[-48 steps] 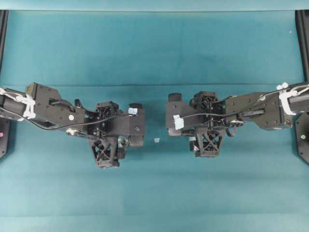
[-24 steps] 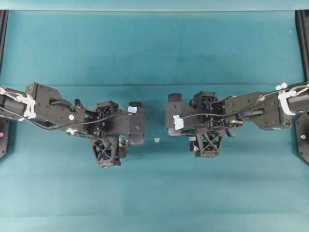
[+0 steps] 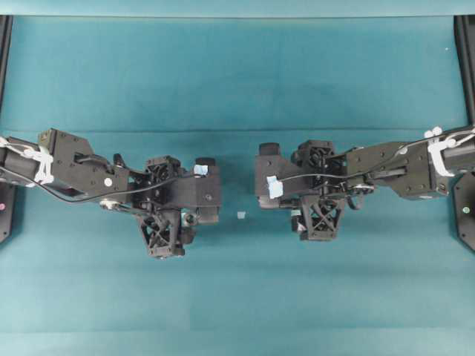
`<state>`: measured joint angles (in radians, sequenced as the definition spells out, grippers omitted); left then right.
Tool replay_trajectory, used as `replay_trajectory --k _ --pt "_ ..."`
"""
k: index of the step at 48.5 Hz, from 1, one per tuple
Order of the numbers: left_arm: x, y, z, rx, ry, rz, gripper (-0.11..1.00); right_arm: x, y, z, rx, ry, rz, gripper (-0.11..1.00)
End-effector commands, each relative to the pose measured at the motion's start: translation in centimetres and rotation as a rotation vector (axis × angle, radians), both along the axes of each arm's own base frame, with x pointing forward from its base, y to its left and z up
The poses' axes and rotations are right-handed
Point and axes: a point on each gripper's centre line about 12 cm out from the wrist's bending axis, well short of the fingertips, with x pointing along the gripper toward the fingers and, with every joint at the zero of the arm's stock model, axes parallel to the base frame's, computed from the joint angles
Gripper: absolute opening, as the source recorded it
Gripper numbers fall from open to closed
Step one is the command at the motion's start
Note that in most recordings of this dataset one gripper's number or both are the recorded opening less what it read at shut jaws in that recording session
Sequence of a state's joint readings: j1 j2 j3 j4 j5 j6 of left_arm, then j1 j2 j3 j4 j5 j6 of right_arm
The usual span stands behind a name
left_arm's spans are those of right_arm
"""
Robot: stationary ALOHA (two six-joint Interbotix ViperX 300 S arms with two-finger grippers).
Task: Insert the washer onto the shaft with both hands.
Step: 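Close right gripper on the shaft's hex collar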
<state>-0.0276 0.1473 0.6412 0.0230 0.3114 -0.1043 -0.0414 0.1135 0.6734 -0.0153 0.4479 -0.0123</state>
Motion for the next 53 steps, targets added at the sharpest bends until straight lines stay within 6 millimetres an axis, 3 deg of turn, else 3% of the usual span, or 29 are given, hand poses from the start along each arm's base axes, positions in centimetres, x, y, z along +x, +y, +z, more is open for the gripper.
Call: replay_trajectory --k 1,53 --pt "0.2 -0.2 0.2 -0.001 -0.008 -0.005 0.83 -0.2 -0.1 0.1 -0.006 0.000 0.013 0.93" --pt "0.4 -0.3 0.3 0.000 -0.017 -0.009 0.81 -1.3 -0.2 -0.8 -0.011 0.033 0.030 0.93"
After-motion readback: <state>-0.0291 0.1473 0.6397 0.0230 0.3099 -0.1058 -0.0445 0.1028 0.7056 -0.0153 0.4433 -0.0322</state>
